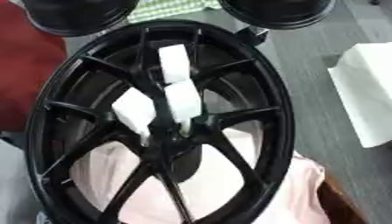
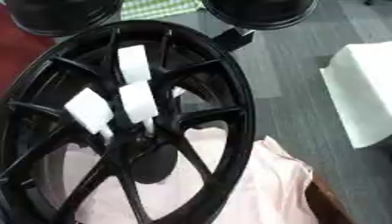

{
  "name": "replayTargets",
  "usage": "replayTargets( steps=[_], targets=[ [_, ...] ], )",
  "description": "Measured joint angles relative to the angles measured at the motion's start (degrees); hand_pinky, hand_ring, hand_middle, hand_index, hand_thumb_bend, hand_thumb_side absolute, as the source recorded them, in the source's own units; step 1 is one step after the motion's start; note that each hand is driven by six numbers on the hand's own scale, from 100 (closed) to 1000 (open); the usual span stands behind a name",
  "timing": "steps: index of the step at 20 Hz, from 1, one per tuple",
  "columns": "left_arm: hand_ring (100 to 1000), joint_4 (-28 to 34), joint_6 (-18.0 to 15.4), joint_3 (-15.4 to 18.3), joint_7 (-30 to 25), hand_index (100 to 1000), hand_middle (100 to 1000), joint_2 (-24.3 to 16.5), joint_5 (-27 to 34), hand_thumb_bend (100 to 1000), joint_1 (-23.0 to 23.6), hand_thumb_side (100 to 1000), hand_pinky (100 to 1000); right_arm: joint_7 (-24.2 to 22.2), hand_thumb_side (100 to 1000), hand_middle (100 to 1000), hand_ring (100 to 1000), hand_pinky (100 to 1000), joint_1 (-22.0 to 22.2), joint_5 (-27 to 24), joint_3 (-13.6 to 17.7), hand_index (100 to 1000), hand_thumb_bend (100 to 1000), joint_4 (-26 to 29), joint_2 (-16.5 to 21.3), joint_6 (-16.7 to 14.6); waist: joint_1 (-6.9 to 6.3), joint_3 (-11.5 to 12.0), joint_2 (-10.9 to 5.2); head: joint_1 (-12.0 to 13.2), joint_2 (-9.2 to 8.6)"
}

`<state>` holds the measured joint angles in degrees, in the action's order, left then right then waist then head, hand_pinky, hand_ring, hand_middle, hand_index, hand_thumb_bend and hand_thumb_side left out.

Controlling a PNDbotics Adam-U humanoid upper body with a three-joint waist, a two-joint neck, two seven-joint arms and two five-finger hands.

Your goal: Pull the pin out of the wheel hub.

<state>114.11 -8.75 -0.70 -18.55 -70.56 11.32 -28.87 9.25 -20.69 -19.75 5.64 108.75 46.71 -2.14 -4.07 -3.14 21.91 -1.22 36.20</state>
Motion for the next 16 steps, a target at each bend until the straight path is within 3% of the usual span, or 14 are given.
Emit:
replayTargets(
  steps=[8,16],
  targets=[
    [819,0.01,0.35,-6.38,-15.09,863,761,-1.59,-1.74,330,-6.56,720,820,-0.02,743,664,746,890,0.01,0.01,-0.02,761,100,0.00,0.14,0.01,-0.75,-0.39,-0.01,-0.07,0.49],
    [799,-0.09,4.10,-13.31,-27.10,870,771,0.05,-3.60,349,-15.35,733,825,-0.31,742,664,745,890,-0.49,0.00,-0.50,761,100,-0.01,0.14,0.20,-0.74,-1.08,-0.49,0.61,1.03]
  ],
)
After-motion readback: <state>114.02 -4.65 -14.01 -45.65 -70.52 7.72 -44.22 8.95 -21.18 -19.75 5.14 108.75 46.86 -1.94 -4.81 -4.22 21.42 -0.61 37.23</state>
